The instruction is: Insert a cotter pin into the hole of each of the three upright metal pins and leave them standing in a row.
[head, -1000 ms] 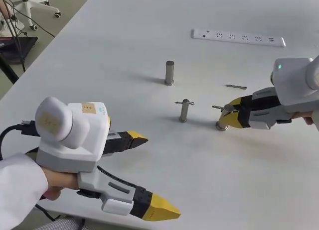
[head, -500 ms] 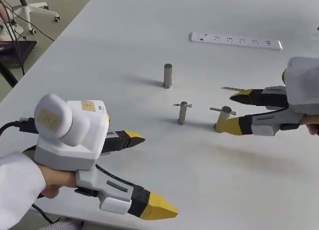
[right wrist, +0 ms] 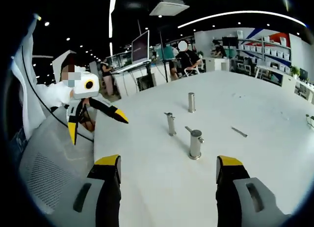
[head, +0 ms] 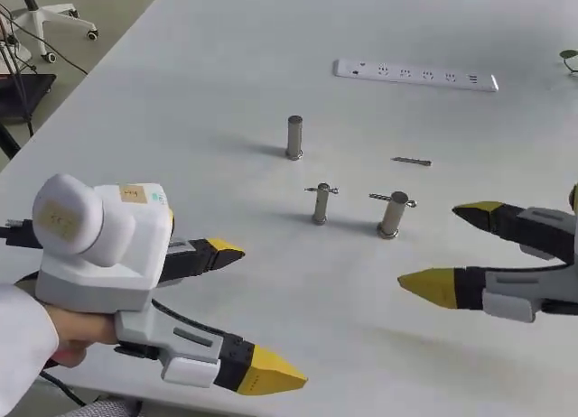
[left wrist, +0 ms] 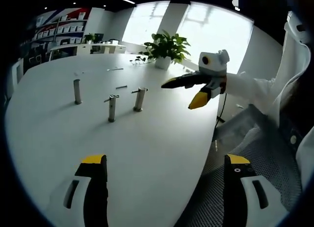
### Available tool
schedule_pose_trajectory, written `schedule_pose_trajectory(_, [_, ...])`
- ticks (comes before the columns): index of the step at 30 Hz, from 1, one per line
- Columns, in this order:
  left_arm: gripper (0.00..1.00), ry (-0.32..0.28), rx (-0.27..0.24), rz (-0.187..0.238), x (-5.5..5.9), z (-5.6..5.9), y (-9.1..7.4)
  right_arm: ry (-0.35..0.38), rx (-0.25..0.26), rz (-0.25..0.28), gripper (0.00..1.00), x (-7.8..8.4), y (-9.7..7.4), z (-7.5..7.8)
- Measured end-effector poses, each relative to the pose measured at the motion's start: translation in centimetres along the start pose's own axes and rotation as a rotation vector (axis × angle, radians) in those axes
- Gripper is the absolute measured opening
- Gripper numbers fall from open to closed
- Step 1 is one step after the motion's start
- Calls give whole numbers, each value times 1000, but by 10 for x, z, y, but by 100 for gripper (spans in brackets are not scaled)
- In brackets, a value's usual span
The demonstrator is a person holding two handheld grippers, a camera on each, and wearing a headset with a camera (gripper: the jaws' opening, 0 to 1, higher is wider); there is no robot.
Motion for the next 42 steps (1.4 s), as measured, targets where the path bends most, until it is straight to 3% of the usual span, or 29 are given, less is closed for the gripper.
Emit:
schedule_pose_trajectory(4, [99, -10, -9, 24, -2, 0, -2, 10, 5, -41, 82, 14, -8, -13])
schedule_pose_trajectory(7, [99, -15, -17, 25, -1, 1, -4, 57, 16, -49, 87, 23, -13, -22])
schedule_pose_trajectory(14, [99, -28, -24, 43, -1, 3, -6, 105, 53, -57, 98, 37, -19, -30])
schedule_pose_trajectory(20, [99, -14, -32, 44, -3, -1, -7, 131, 73, -49, 98, 39, -20, -32])
schedule_pose_trajectory(27, [99, 41, -59, 75, -26, -23, -15, 145, 75, -46, 98, 39, -21, -37])
schedule_pose_trajectory(30, [99, 62, -84, 110, -43, -39, -18, 157, 84, -33, 97, 38, -23, -37])
schedule_pose_trajectory(37, [96, 54, -199, 211, -78, -89, -16, 158, 94, -22, 97, 36, -25, -39])
schedule_pose_trajectory(42, [96, -3, -229, 300, -94, -120, -2, 165, 92, -24, 96, 37, -25, -41])
Point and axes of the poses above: the centre of the closed fingertips' face, and the gripper's own axes: y roughly forward along the fingers, z roughly to its right, x roughly out of its underside, the point moved 5 cm from there along -y, roughly backward along the fingers, and after that the axes turned 2 degrees about y, right-handed, at the moved point
